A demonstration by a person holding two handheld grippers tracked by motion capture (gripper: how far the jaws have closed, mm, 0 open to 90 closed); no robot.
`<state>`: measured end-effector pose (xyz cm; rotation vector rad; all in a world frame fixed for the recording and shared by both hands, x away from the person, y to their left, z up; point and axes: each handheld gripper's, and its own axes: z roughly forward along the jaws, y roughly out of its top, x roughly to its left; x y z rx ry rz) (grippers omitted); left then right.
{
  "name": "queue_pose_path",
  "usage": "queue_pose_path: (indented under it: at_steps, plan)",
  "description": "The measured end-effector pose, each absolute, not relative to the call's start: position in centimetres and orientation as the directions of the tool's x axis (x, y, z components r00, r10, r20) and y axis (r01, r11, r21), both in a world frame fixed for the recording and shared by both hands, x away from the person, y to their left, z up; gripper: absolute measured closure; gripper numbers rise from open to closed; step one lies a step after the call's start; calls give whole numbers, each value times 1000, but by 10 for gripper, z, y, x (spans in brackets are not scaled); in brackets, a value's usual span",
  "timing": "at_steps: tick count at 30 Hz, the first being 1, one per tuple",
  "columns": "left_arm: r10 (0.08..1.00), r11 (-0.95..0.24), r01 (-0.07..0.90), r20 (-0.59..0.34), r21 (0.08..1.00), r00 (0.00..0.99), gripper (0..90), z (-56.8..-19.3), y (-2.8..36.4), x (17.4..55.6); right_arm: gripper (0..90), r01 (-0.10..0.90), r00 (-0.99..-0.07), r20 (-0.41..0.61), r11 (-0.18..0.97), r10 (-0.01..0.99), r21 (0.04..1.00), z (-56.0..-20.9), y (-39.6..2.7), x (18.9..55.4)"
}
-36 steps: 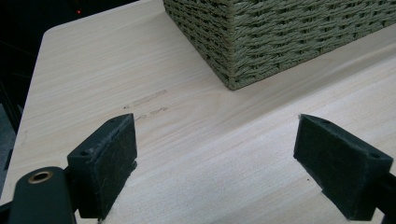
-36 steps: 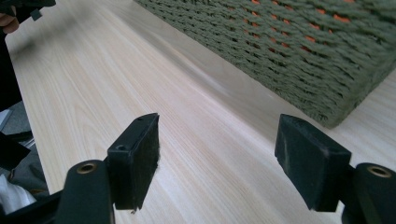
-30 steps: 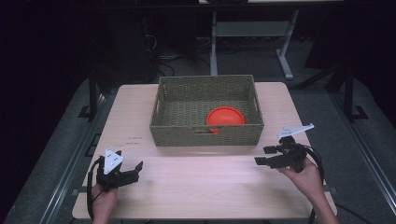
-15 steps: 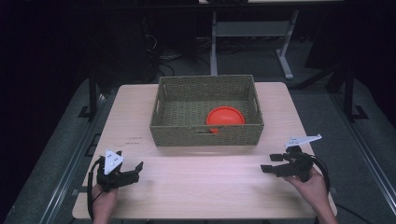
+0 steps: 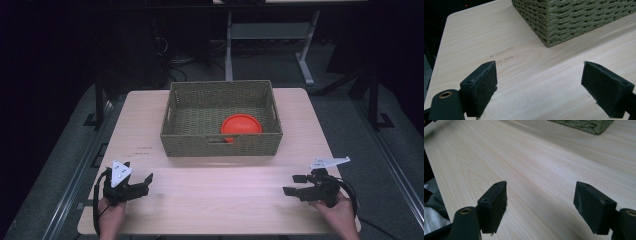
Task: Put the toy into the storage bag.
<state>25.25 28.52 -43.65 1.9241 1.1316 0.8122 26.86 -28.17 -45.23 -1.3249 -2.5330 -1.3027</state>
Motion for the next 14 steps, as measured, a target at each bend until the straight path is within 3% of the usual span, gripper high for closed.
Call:
queue_pose_path:
  at_steps: [14]
  plan:
    - [898,-328,419,142,847,416,128,-435,285,253,212,663,-645,349,270,680,699,-466,-289,253]
